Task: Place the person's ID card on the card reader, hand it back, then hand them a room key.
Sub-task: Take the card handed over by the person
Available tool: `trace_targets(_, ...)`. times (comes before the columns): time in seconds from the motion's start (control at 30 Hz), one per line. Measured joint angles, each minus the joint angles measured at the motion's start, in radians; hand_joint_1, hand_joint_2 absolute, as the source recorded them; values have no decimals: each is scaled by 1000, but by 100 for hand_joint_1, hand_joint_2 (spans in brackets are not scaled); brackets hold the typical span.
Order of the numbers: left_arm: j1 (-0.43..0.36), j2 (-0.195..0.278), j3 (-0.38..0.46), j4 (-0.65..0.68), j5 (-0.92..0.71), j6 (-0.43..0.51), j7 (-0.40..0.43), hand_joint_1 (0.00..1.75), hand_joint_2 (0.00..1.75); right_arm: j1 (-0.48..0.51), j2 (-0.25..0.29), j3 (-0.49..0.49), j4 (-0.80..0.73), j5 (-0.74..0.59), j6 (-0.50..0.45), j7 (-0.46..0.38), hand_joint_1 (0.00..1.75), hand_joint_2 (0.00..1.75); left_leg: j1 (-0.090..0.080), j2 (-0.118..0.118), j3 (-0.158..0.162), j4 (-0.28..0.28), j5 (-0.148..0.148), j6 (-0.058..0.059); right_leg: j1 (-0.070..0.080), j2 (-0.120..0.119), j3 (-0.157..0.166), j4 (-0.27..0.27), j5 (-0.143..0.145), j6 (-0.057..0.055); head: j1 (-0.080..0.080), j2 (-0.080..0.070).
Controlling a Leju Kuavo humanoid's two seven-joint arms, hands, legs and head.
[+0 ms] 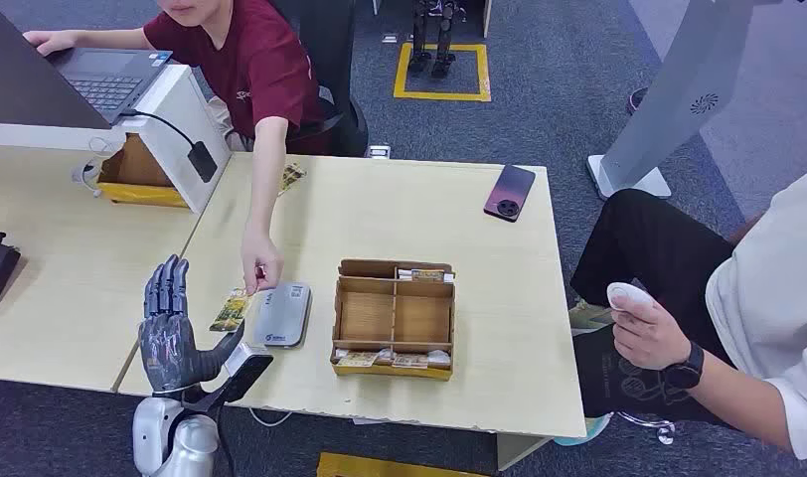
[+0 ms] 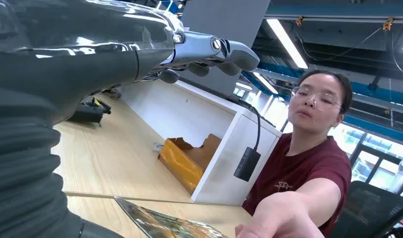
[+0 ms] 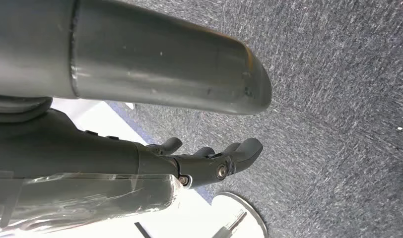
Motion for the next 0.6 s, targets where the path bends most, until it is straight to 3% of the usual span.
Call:
trace_targets(0.13,0,0,0,-2,-8,0,0,172,175,0,0,0,0,0,0,1,0,0,0,0,0,0,0,0,0,0,0,0,0,0,0,0)
trace_targets(0.6,3,2,0,-48,-12,0,0,175,175,0,0,2,0,0,0,-2,0,0,0,0,0,0,0,0,0,0,0,0,0,0,0,0)
